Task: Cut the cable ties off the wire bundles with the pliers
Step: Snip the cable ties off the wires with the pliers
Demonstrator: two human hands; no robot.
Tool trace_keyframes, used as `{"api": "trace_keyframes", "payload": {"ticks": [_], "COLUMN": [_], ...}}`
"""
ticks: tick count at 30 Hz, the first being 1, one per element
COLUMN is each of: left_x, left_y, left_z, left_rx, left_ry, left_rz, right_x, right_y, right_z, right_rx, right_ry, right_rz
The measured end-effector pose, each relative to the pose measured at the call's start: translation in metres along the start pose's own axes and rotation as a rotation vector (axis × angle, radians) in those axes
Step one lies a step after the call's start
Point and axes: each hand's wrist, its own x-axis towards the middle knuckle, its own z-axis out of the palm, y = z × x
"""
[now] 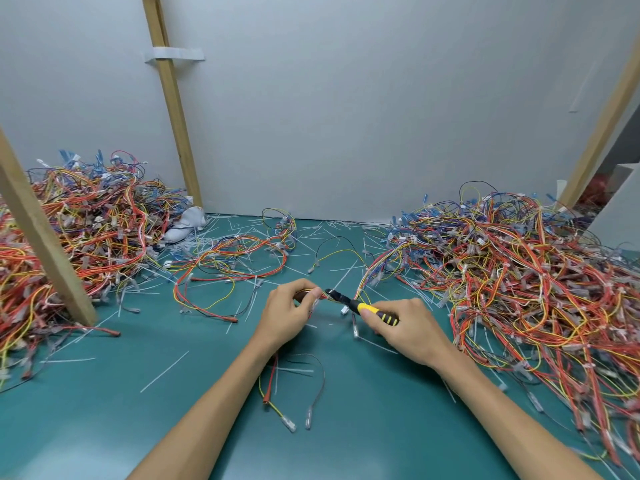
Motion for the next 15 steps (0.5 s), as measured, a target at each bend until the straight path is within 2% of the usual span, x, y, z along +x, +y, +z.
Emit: {"api": "trace_keyframes", "payload": {"ticks": [5,15], "left_x": [0.0017,0.0031], "left_y": [-0.0024,-0.0067], "left_z": [-0.0032,-0.0053], "left_rx": [-0.024,-0.078], "left_ry": [-0.031,-0.06], "left_rz": [-0.062,-0.105], "right_x": [-0.0014,-0.0012], "right_y": [0.0024,0.004], "right_z": [0.0001,0.0023], "right_rx": [-0.176,-0.227], "right_ry": [0.032,-0.001], "right_rz": [-0.061,-0.089]}}
